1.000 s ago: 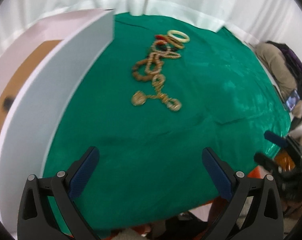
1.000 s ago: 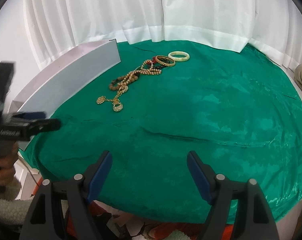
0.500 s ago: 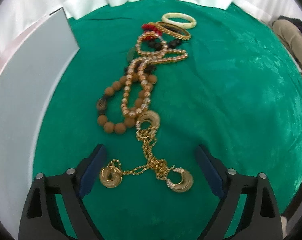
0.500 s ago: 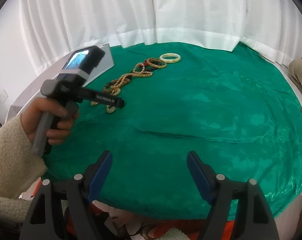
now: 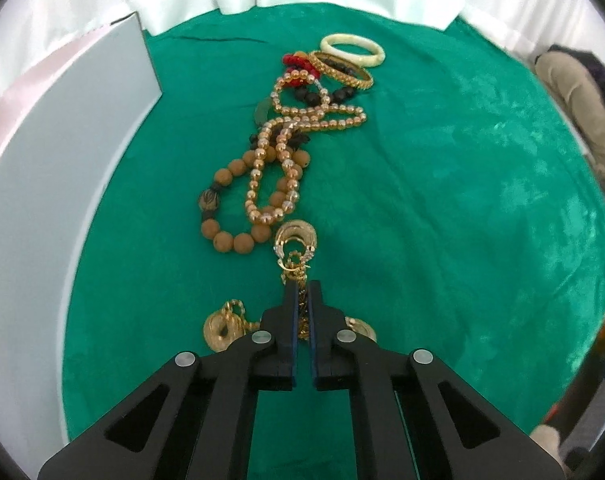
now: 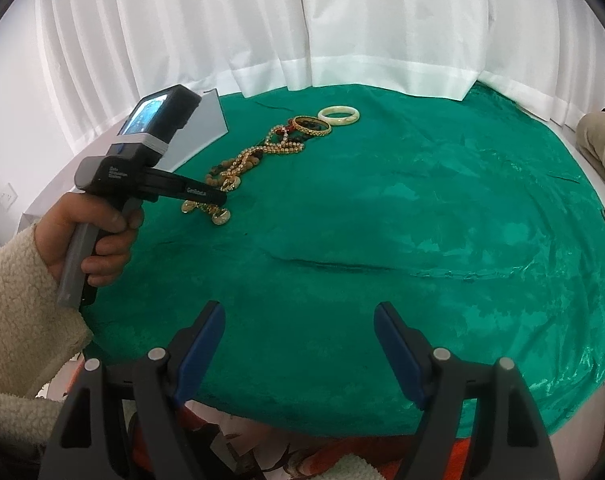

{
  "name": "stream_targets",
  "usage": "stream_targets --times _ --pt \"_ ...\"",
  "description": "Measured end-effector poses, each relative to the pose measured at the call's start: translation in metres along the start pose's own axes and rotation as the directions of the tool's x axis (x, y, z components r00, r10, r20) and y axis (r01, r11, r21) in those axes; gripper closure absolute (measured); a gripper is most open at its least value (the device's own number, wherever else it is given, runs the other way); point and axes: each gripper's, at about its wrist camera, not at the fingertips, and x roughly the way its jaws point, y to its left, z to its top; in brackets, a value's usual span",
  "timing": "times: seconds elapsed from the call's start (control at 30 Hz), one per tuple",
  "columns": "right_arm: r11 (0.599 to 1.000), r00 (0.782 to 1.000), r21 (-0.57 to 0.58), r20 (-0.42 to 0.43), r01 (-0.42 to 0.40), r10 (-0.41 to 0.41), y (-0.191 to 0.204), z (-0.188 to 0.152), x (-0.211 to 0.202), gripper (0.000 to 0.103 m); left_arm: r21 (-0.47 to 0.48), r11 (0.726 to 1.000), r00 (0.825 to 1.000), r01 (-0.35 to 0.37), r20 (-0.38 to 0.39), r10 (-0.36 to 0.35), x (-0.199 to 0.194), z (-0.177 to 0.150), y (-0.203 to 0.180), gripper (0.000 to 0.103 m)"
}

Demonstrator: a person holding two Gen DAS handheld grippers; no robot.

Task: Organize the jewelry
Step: 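Lower the left tool onto the gold chain with coin pendants and grasp it, then lift the gold coin-pendant chain with the left tool toward the white box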

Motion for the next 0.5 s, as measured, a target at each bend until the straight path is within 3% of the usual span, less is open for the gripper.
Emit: stream_targets --times 0.27,0.5 --pt "1.000 1.000 0.004 -0.007 0.000 0.000 0.000 0.001 0.002 0.024 -0.065 0.992 0.991 0.111 0.084 -0.106 -0.052 -0.003 0.016 0.102" --pt "1.000 1.000 0.003 -0.007 0.001 -0.001 0.000 0.000 0.001 0.024 -0.086 0.986 0.979 0.146 0.156 -0.131 -0.094 -0.001 0.029 0.102"
